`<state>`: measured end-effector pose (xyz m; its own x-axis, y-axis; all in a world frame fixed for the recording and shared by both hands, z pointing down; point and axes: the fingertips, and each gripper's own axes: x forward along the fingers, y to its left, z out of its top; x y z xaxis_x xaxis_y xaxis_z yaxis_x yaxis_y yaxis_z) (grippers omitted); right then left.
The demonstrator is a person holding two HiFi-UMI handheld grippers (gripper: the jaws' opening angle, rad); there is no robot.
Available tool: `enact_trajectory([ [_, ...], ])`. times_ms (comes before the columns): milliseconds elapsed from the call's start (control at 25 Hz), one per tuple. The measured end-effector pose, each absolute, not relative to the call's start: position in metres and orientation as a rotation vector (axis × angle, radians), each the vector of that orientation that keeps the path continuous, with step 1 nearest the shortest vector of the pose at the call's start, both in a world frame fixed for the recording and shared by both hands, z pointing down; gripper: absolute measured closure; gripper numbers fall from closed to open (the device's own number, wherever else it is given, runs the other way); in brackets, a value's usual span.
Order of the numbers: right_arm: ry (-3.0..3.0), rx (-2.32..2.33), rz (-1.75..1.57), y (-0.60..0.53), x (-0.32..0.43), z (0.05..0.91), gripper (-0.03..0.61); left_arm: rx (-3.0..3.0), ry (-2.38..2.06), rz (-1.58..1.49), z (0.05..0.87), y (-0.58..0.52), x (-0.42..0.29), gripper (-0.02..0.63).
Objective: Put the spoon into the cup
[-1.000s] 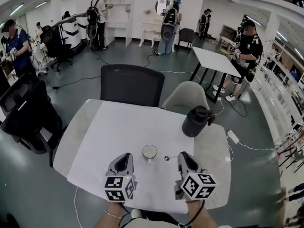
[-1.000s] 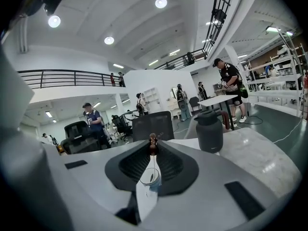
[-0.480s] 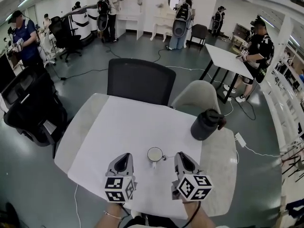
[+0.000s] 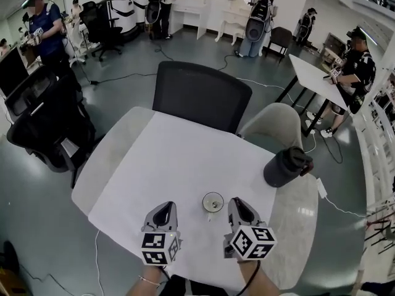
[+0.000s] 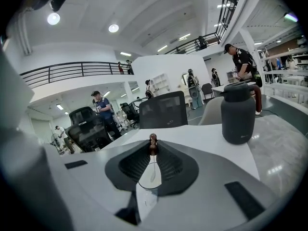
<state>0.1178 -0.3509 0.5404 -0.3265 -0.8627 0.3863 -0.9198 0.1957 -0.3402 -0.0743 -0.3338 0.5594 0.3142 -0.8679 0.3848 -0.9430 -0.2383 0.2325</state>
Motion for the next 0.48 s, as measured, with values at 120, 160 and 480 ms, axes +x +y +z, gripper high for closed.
enact_trajectory([
  [120, -2.33, 1.728, 0.821, -0.355, 0.111, 0.552, 0.518, 2.151, -1.603, 0.256, 0.57, -0.332, -0.074, 0.595],
  [160, -2.326, 1.722, 0.83, -0.357, 0.109, 0.556, 0.518, 2.145, -1.599, 0.259, 0.573, -0.332, -0.075, 0.595],
  [480, -2.279, 1.697, 0.881, -0.361, 0.105, 0.587, 0.518, 2.097, -1.584, 0.283, 0.602, -0.329, -0.072, 0.595],
])
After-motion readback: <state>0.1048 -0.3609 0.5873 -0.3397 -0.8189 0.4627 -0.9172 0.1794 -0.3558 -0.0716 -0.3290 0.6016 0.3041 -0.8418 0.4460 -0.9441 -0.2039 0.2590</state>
